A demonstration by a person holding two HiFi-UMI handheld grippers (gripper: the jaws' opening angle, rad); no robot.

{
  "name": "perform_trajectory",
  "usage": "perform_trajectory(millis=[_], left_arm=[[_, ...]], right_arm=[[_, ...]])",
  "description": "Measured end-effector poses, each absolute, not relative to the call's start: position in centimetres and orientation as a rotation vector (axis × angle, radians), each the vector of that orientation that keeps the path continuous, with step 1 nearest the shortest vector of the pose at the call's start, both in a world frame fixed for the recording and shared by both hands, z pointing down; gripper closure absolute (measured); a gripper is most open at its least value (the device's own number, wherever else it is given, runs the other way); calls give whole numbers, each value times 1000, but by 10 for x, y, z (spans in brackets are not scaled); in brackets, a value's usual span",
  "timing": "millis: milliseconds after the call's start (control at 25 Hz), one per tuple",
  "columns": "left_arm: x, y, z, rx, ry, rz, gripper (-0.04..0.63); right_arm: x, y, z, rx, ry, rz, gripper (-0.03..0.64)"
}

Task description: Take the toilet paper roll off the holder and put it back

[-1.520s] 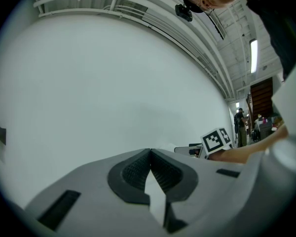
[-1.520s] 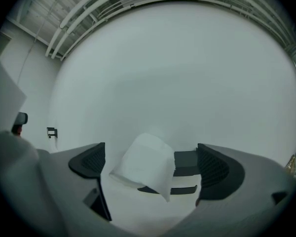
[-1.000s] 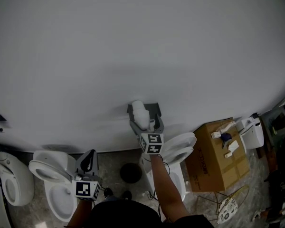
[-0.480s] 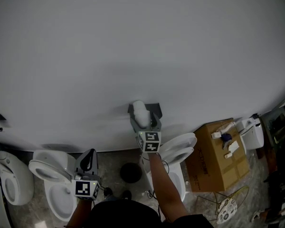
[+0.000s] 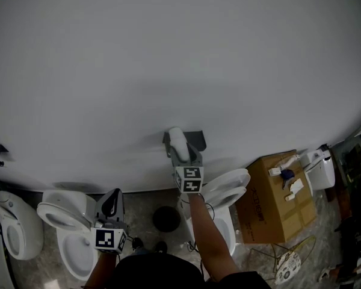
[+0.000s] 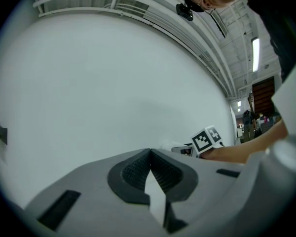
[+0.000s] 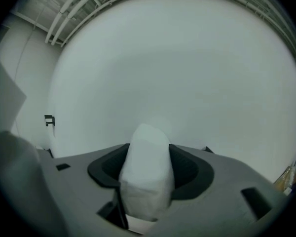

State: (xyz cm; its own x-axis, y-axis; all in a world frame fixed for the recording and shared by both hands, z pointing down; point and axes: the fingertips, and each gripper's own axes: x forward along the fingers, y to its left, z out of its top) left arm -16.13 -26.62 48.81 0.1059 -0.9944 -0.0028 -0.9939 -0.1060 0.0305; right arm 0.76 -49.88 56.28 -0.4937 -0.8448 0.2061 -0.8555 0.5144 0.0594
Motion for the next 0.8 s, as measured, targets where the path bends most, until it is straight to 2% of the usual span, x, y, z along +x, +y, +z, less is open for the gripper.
perform_trajectory(millis=[800], left_arm=[[-167, -267, 485, 2330, -2097, -30, 592]], right_arm=[[14, -500, 540, 1497, -2600, 93, 379]])
